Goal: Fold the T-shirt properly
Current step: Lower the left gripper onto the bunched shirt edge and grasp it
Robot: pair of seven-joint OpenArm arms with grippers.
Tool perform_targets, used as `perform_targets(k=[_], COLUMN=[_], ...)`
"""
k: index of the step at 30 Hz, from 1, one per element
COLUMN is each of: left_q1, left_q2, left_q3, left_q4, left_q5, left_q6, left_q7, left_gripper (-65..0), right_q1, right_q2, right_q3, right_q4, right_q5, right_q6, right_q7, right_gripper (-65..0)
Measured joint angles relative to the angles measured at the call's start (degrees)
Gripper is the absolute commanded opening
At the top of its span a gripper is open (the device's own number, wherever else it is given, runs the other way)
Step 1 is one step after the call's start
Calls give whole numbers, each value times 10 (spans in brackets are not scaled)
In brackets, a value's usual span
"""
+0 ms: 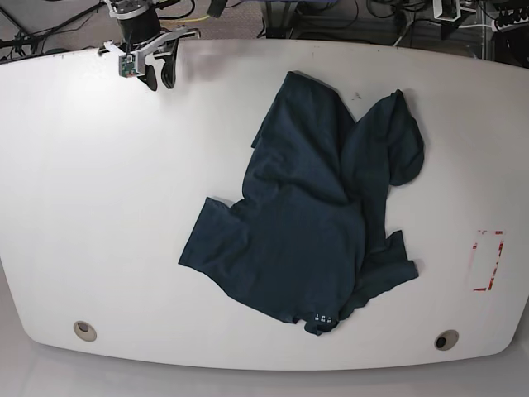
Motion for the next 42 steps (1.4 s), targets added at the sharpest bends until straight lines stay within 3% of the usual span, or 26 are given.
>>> perform_targets(k=[3, 7, 13, 19, 28, 36, 42], left_q1=[-15, -63, -167, -258, -334, -360, -363], left_q2=[1, 0, -2, -2, -6, -11, -16], left_q3=[12, 19, 6, 13, 54, 54, 53], left_q4=[0, -2, -4, -5, -27, -70, -109], left_q5=[0, 3, 12, 87, 115, 117, 117], left_q6=[1, -1, -3, 2, -6, -90, -87], left_q7=[1, 18, 152, 205, 282, 290, 289], left_gripper=[-136, -136, -136, -136, -136, -136, -138], right_q1=[27, 62, 86, 89, 95, 118, 142], right_q2=[0, 0, -2, -2, -2, -2, -2], right_q3=[0, 0, 0, 1, 1, 1, 1], right_q4=[0, 0, 0, 0, 0, -1, -1], right_q5=[0, -2, -2, -2, -2, -2, -4], right_q6=[30, 44, 46, 45, 45, 46, 44], right_q7=[-27, -68, -98, -99, -99, -103, -100], right_gripper=[-471, -471, -471, -471, -471, -471, -471])
